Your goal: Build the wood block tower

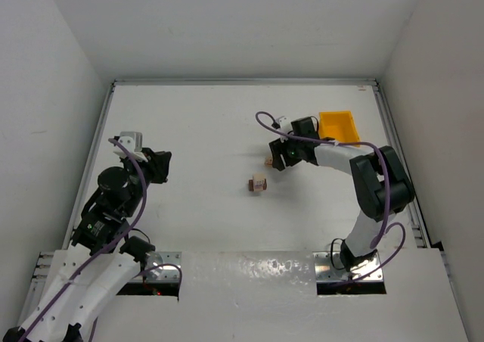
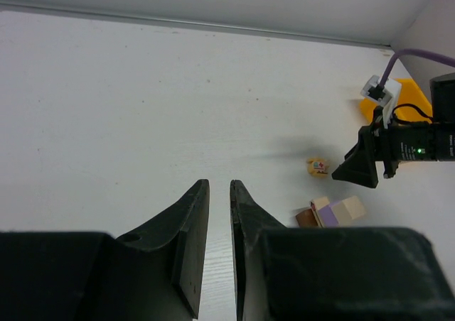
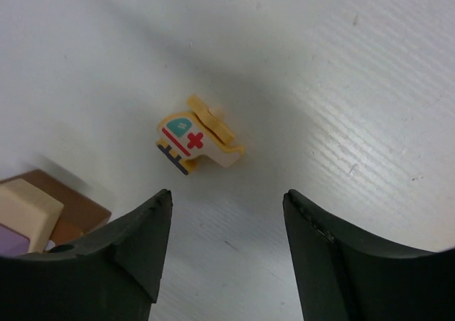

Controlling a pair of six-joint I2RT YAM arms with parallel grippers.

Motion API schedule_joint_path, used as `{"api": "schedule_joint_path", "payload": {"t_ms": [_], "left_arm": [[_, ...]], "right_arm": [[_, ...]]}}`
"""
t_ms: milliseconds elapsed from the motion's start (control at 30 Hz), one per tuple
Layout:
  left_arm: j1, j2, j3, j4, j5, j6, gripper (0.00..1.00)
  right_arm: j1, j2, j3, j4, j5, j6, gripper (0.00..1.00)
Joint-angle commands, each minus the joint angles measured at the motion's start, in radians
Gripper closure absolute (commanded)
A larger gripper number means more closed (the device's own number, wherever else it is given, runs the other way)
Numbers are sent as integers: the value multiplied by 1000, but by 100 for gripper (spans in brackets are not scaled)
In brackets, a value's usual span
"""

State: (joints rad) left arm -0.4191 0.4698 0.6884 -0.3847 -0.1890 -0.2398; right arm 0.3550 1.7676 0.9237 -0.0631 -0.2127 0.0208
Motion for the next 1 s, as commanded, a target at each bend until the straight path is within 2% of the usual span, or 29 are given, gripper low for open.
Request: {"api": "schedule_joint_path", "payload": {"t_ms": [0, 100, 267, 433, 700, 833, 967], "left_arm": [[9, 7, 5, 49, 16, 13, 84], [9, 10, 7, 49, 17, 13, 84], [14, 13, 7, 49, 16, 14, 83], [17, 15, 7, 47, 17, 13, 84], [20, 15, 7, 47, 16, 14, 84], [23, 15, 7, 47, 17, 14, 84], [26, 16, 7, 49, 20, 14, 84]], "right_arm": [[-1, -17, 16, 82, -24, 19, 36], [-1, 42, 92, -3, -54, -13, 34], [16, 94, 153, -47, -60, -62, 28], [39, 153, 234, -115, -13, -99, 24], [53, 187, 262, -139, 61, -120, 36], [56, 188, 256, -153, 124, -113, 54], [62, 171, 213, -115, 137, -70, 60]]}}
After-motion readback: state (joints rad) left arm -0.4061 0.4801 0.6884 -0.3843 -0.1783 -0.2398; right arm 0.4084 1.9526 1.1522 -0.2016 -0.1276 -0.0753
